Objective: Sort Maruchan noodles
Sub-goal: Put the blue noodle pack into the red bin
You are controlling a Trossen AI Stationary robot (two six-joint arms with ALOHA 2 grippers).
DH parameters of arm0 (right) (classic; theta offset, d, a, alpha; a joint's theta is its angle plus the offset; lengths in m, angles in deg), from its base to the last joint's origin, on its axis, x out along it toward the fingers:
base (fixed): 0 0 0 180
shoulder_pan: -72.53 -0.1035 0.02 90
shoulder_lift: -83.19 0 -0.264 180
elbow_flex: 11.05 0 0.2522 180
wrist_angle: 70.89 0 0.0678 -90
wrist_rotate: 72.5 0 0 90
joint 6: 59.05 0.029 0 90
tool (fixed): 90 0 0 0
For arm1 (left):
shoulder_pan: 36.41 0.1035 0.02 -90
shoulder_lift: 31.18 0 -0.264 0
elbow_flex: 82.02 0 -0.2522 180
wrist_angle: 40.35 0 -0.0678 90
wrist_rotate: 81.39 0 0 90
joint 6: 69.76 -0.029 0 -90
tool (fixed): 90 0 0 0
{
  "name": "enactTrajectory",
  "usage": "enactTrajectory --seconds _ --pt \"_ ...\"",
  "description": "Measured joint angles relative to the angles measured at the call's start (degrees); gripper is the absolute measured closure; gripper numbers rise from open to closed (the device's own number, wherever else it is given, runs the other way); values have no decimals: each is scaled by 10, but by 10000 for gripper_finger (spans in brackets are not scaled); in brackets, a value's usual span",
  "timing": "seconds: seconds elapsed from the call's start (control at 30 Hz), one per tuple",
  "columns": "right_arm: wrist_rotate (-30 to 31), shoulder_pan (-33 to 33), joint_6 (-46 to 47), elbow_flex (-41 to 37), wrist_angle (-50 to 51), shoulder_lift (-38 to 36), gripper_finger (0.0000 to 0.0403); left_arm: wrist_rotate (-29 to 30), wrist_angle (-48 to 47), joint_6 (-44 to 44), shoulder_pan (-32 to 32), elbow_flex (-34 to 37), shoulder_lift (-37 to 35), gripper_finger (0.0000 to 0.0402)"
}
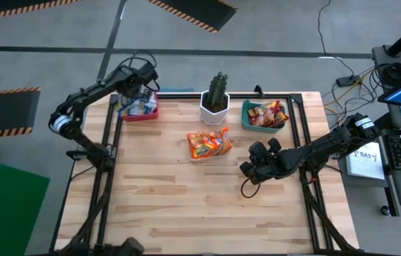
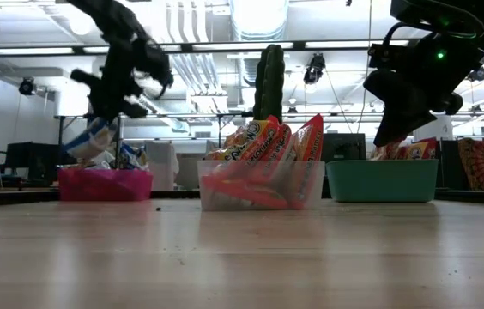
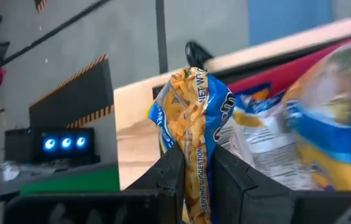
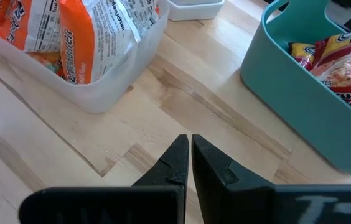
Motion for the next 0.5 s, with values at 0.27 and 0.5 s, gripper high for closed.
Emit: enactTrajectory --seconds 0.27,0.5 --pt "0 0 -1 0 0 0 394 -4 0 -8 -2 26 71 363" --pt "0 0 -1 0 0 0 394 -4 3 -10 -7 17 105 357"
